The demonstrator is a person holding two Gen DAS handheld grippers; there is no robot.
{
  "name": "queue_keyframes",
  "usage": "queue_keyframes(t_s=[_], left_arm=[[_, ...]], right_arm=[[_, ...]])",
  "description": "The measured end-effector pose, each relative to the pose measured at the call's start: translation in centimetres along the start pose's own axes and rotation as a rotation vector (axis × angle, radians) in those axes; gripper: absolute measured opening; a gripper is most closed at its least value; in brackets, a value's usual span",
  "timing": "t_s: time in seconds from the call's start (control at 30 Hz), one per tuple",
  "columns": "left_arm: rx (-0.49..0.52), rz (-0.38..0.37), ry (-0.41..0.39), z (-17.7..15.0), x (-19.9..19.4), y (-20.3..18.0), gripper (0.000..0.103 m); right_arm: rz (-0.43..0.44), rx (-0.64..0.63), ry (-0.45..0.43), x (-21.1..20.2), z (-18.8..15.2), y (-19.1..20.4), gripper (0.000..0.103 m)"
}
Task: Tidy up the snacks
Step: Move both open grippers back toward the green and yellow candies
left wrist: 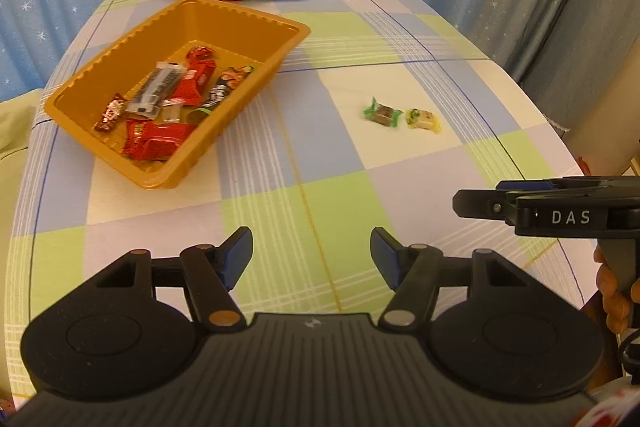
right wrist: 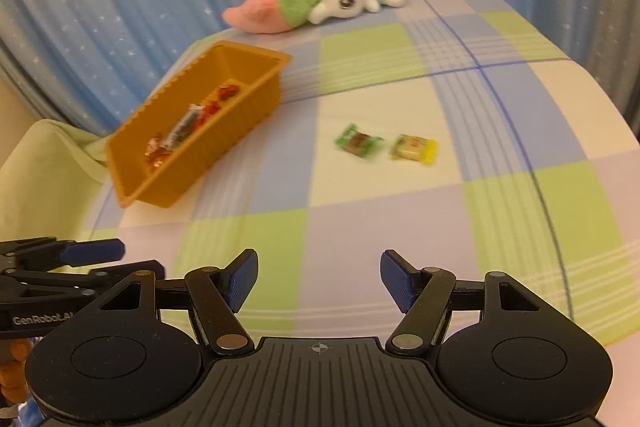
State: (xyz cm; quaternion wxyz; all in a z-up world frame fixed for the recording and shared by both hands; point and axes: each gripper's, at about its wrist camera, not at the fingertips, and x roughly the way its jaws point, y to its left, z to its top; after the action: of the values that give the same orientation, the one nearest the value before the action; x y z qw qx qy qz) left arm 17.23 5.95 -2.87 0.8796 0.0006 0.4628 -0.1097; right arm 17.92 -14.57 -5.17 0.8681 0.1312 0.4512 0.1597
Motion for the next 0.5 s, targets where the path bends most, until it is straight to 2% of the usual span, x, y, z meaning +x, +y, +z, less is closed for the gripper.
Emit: queue_keyframes(t_s=[0.5], left_arm=[[0.044, -0.005, 0.024, 1.3, 3.5, -3.8, 0.062]], right_arm=[[-0.083, 0.029, 0.023, -0.1, -0.6, -5.5, 0.068]])
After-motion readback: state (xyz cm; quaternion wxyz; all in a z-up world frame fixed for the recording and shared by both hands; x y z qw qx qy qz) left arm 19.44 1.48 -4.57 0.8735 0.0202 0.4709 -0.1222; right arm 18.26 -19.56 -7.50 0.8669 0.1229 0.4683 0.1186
